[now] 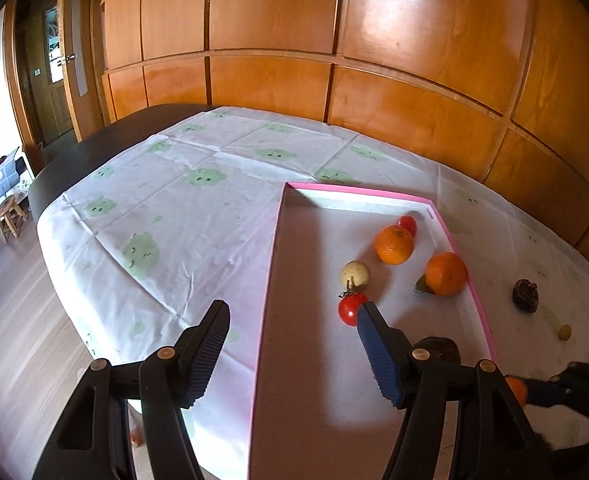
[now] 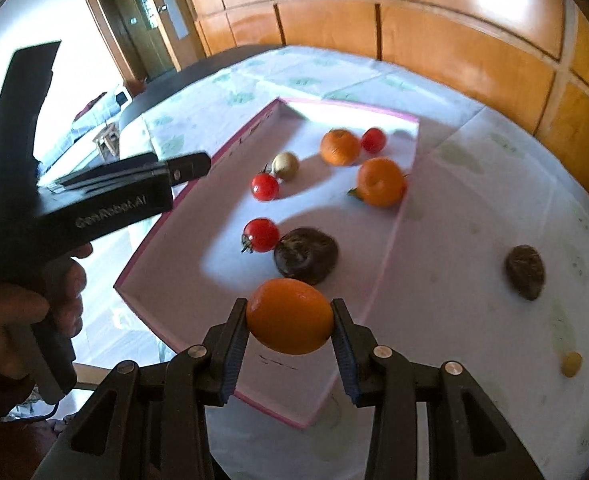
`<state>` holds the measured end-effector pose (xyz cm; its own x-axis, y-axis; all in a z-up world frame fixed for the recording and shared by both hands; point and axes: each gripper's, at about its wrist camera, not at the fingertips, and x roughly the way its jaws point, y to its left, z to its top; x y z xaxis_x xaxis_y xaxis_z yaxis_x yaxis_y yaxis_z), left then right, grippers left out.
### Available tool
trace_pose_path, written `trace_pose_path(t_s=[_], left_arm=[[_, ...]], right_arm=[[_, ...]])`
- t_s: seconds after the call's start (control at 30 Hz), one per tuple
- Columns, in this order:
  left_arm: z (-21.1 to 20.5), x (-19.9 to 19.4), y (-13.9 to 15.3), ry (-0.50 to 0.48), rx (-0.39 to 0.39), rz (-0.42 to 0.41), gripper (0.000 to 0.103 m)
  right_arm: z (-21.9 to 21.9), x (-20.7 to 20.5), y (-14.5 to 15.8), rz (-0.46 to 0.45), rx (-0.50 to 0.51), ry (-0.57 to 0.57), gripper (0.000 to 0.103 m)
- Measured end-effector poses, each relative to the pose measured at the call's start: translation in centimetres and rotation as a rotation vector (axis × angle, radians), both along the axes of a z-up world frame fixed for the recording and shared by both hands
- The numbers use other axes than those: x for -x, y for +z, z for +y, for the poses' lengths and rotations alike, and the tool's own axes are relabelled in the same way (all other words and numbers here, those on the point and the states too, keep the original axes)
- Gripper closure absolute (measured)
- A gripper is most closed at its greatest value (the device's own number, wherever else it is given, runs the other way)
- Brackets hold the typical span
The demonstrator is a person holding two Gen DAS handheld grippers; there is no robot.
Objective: Organize fruits
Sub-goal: 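Carry the small orange over the tray and open the right gripper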
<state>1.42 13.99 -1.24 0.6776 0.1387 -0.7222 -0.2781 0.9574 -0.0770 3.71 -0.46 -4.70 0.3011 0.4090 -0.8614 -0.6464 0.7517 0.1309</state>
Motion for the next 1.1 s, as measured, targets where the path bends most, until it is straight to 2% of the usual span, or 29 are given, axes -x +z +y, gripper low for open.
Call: trace_pose_path(t_s=[0.23, 0.63, 0.9, 1.03, 1.1], left_arm=[[0.1, 0.0, -0.3, -0.001, 0.002, 0.006, 0.036], [-0.3, 0.0, -0.4, -0.013, -0.004, 0.006, 0.036], [-0.8, 0.0, 0.0, -0.029, -0.011, 0.0, 0.036], [-1.1, 0.1, 0.1, -0.037, -0.014, 0.0, 0.036], [-1.3, 0.2, 0.2, -0.04, -0.018, -0.002, 0.036]], right_arm=[[1.0, -0.3, -1.5, 0.051, 0.024, -0.006, 0.062], [0.5, 0.1, -1.0, 0.03, -0.007, -0.03, 0.06], [-0.7, 1.4, 1.5, -0.117, 0.004, -0.075, 0.058], [-1.4, 2.0, 2.7, -0.233, 0.029, -0.12, 0.048], [-2.0, 2.2, 3.2, -0.266, 0.024, -0.138, 0.047]])
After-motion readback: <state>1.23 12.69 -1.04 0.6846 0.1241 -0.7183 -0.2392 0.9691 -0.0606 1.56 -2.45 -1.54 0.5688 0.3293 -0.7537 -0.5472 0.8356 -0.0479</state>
